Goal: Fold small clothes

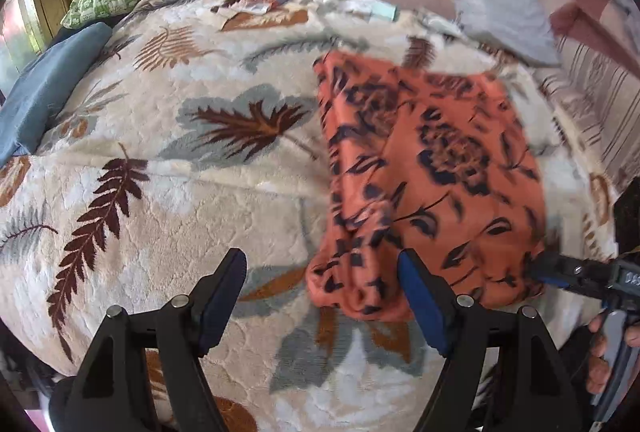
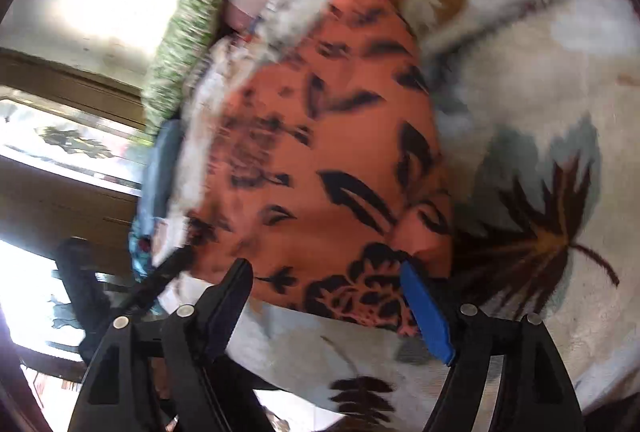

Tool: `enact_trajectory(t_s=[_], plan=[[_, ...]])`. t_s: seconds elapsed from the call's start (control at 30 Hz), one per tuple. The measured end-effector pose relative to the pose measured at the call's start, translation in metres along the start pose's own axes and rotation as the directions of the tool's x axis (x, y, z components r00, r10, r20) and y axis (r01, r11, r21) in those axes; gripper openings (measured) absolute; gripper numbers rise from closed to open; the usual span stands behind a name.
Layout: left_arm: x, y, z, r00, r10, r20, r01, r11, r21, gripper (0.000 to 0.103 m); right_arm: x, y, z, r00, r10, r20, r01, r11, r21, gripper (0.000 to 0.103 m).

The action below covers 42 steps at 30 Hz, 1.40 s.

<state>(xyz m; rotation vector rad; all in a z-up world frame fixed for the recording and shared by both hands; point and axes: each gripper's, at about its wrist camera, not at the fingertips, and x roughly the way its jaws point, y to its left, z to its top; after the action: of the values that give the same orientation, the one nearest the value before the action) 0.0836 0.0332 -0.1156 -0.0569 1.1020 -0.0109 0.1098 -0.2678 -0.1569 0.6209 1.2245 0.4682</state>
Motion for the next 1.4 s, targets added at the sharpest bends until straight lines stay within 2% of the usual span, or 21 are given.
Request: enact_trajectory(t_s=[0.03,0.07,0.13,0.2,0.3,0.37,0.43,0.5,0.6,0.7,0.77,0.83,0.87,0.9,0.93,0.97,1.1,1.2,1.27,1.33,1.4], plan=[[0.014,0.002,-0.003,0.998,0.026,-0.049,-0.026,1.0,0.003,0.08,-0.002,-0.005,-0.001,0.999,0.036,0.038,-0.037,0.999,0.018,0.077],[0.019,0.008,-0.006,0.998,-0.006,-0.065,0.003,0.999,-0.036,0.08,-0.005,-0.004,-0.001,0.998,0.05,0.045,-0.051,0.998,0.036,0.077],[0.012,0.015,-0.005,0.997,-0.041,-0.059,0.035,0.994,-0.106,0.08,-0.007,0.005,0.0,0.999,0.018,0.032,-0.018,1.0,0.003,0.077],[-0.004,0.009,-0.001,0.998,-0.06,-0.022,0.058,0.995,-0.083,0.079,-0.002,0.013,0.0,1.0,-0.019,0.011,0.02,0.998,-0.056,0.077],[-0.028,0.005,0.005,0.995,-0.081,0.064,0.085,0.995,-0.052,0.079,0.002,0.015,0.001,1.0,-0.024,0.004,0.025,0.997,-0.068,0.078],[-0.027,0.005,0.009,0.996,-0.051,0.076,0.055,0.997,-0.048,0.079,0.0,0.014,0.004,1.0,-0.024,-0.011,0.024,0.998,-0.063,0.078],[-0.012,0.008,0.011,1.0,0.007,0.024,-0.006,0.999,-0.044,0.079,-0.003,0.019,0.007,0.999,-0.04,-0.028,0.038,0.997,-0.071,0.077],[0.004,0.016,0.008,1.0,-0.006,-0.022,0.004,0.997,-0.075,0.079,-0.011,0.033,0.011,0.999,-0.051,-0.015,0.049,0.992,-0.119,0.078],[0.008,0.018,0.006,1.0,-0.019,-0.024,0.017,0.996,-0.083,0.079,-0.03,0.057,0.026,0.999,0.014,0.038,-0.007,0.984,-0.178,0.078],[0.01,0.018,0.007,0.999,-0.022,-0.025,0.02,0.997,-0.07,0.079,-0.03,0.072,0.058,0.997,0.038,0.067,-0.025,0.981,-0.194,0.078],[0.012,0.018,0.007,0.999,-0.028,-0.029,0.026,0.997,-0.074,0.079,-0.019,0.068,0.081,0.996,0.054,0.072,-0.042,0.986,-0.163,0.078],[0.014,0.02,0.007,0.999,-0.036,-0.031,0.034,0.996,-0.08,0.08,0.001,0.048,0.101,0.997,-0.003,0.079,0.013,0.993,-0.12,0.077],[0.014,0.02,0.007,0.999,-0.045,-0.029,0.043,0.996,-0.081,0.08,0.016,0.03,0.109,0.999,-0.01,0.046,0.013,0.998,-0.059,0.077],[0.015,0.019,0.007,0.999,-0.043,-0.03,0.041,0.996,-0.08,0.08,0.028,0.014,0.113,0.999,0.033,0.028,-0.033,0.999,0.005,0.076],[0.015,0.019,0.007,0.999,-0.039,-0.028,0.037,0.997,-0.074,0.08,0.027,0.008,0.114,0.996,0.069,0.054,-0.07,0.997,0.03,0.076],[0.016,0.018,0.007,0.999,-0.034,-0.028,0.032,0.997,-0.067,0.08,0.023,0.011,0.114,0.996,0.068,0.061,-0.07,0.997,0.032,0.076],[0.017,0.018,0.007,0.999,-0.033,-0.031,0.031,0.997,-0.07,0.08,0.005,0.042,0.1,0.997,0.001,0.074,0.004,0.997,-0.074,0.077],[0.017,0.019,0.007,0.999,-0.035,-0.031,0.033,0.997,-0.071,0.08,-0.012,0.049,0.077,0.995,0.046,0.091,-0.038,0.995,-0.093,0.077],[0.017,0.018,0.007,0.999,-0.033,-0.033,0.03,0.997,-0.073,0.08,-0.009,0.047,0.06,0.997,0.046,0.065,-0.039,0.993,-0.108,0.077],[0.017,0.017,0.007,0.999,-0.033,-0.037,0.03,0.997,-0.073,0.08,0.004,0.034,0.051,1.0,0.014,0.028,-0.01,0.992,-0.122,0.077],[0.013,0.016,0.007,0.999,-0.024,-0.035,0.022,0.997,-0.069,0.08,0.005,0.027,0.049,0.998,0.043,0.046,-0.037,0.993,-0.112,0.077]])
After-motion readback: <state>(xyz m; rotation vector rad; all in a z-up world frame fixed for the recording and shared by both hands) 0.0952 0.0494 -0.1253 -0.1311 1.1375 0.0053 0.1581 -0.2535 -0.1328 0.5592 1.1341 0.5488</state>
